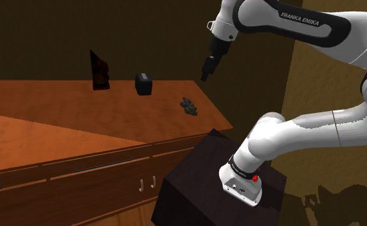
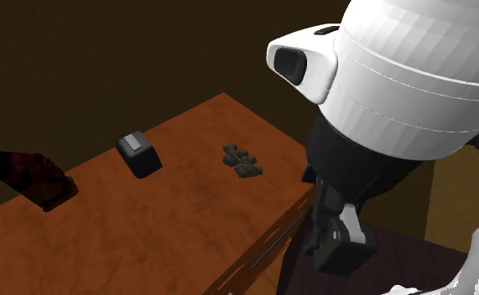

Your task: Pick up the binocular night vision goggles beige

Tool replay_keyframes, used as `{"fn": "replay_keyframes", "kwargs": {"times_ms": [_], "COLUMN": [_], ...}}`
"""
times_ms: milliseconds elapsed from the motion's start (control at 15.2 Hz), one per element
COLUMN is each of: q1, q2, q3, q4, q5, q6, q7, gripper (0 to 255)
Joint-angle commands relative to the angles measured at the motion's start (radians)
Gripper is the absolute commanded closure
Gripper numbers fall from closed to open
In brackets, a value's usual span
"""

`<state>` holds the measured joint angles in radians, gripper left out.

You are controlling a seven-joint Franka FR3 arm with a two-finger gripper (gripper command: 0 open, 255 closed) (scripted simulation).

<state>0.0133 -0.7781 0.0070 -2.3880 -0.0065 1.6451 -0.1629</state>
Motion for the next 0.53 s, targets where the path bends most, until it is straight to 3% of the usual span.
{"fn": "replay_keyframes", "kwargs": {"times_ms": [0,462], "q1": [0.000,-0.040], "q2": [0.000,0.111], "q3": [0.000,-0.108], "q4": [0.000,-0.081], "q5": [0.000,-0.067], "q6": [0.000,0.191], "q7": [0.000,-0.121], "gripper": [0,0]}}
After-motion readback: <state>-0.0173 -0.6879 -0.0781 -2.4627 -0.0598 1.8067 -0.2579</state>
